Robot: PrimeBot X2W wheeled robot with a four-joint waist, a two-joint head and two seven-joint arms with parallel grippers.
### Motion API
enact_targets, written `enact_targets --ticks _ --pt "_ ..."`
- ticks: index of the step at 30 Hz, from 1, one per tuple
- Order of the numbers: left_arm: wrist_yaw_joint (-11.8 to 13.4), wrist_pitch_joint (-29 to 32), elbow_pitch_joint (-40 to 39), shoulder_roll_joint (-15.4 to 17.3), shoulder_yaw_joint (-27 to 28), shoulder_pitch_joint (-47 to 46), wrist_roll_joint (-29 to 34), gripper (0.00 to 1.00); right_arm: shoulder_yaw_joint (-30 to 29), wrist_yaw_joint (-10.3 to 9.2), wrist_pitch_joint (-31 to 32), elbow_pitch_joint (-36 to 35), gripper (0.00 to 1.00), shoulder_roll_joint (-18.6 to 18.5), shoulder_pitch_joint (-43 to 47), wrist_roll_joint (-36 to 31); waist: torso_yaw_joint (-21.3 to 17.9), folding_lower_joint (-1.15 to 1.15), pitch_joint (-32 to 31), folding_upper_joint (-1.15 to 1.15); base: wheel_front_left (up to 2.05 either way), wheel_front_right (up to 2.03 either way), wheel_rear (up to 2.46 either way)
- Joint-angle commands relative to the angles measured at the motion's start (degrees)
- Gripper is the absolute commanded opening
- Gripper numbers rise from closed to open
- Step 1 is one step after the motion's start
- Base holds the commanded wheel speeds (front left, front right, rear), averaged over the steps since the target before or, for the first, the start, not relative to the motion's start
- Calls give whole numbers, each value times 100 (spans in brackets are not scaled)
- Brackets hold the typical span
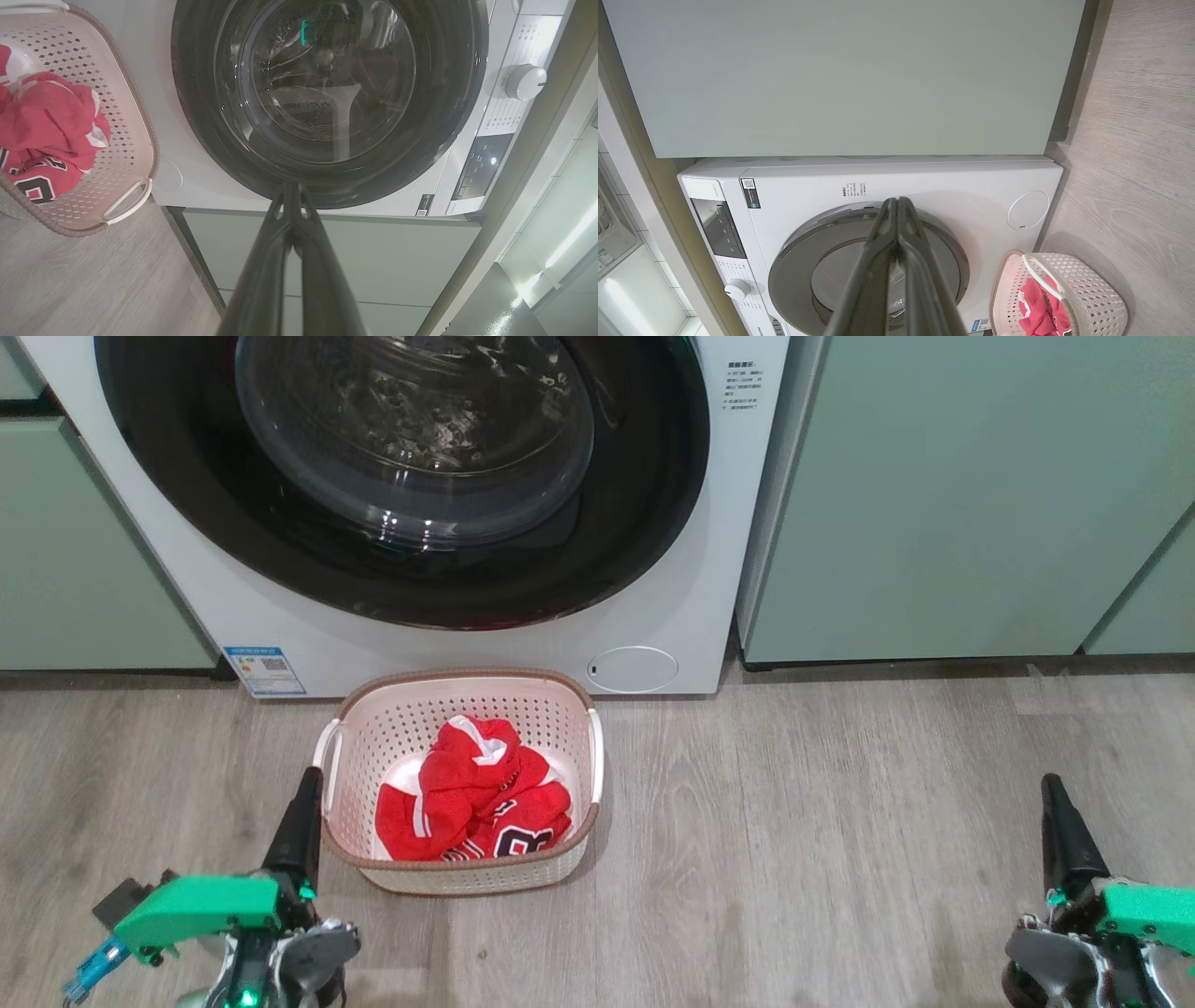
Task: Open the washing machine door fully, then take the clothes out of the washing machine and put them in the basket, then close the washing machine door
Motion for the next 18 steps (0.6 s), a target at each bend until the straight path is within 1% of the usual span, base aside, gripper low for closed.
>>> enact_targets --ticks 1,18 --pt "4 35 -203 30 184 -319 -22 0 119 -3 34 -230 0 -95 -243 35 0 0 0 0 0 0 0" --pt "4 35 -203 30 184 -319 -23 0 119 -3 34 -230 0 -95 -243 35 0 0 0 0 0 0 0"
